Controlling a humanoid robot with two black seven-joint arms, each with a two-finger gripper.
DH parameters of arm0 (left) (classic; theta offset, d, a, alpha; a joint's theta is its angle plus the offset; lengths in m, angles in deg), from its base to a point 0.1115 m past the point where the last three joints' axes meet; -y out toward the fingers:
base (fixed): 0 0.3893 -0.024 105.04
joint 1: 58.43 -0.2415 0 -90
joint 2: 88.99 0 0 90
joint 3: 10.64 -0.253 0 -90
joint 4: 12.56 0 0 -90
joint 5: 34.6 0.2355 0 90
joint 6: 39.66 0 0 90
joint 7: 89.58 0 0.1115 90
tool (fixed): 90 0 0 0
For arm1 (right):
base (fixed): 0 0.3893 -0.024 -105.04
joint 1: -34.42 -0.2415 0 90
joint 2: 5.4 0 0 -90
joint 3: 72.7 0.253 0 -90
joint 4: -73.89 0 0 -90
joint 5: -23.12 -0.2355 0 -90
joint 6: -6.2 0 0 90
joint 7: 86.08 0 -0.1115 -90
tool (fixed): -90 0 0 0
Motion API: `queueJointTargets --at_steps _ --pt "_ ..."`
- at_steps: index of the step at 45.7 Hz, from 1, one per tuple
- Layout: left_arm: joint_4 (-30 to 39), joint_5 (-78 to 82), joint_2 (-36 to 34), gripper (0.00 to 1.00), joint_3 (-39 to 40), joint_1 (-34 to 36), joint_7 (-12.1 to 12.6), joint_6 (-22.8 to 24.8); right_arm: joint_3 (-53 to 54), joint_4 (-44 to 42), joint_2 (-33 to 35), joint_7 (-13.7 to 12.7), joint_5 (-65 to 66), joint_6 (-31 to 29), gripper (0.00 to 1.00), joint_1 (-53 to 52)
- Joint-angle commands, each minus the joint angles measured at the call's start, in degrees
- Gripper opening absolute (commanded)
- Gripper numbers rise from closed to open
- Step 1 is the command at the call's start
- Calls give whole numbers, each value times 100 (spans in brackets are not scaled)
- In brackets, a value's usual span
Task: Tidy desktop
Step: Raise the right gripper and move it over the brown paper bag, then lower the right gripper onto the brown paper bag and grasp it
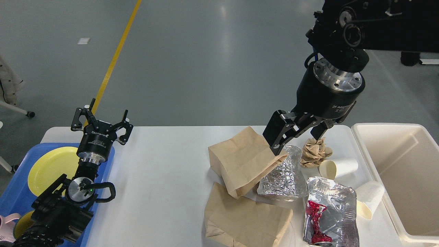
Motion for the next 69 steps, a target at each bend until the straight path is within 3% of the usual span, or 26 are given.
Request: queueJointTargets --at_steps 1,8,13,21,25,32,38,49,57,69 --pt "1 -8 0 97 0 0 0 0 13 89 115 -220 -429 -14 100 -185" --pt "-8 -8 0 97 0 0 0 0 -197 71 203 -422 -1642 -14 100 -114" --pt "1 1 0 97 0 0 0 0 -303 63 194 -712 -2714 247 100 140" --pt "1 1 0 97 0 0 0 0 -321 62 98 -1608 -4112 1986 100 1264" --pt "1 -8 0 97 0 0 0 0 -303 19 -78 -1864 -4447 2979 100 1950" --pt "1 1 0 97 0 0 0 0 -215 -60 -368 -1934 -4500 3974 100 2802" --pt "1 -8 0 97 0 0 0 0 -189 -420 -553 -2119 -4544 4247 98 3295" --pt "1 -8 0 97 0 0 0 0 136 -676 -597 -2119 -5554 5029 98 3902" --pt "1 -8 0 97 0 0 0 0 566 -1088 -878 -2119 -5625 5636 98 4543" --pt "-8 -8 0 97 0 -9 0 0 1024 -1124 -1238 -2119 -5634 6286 98 4605"
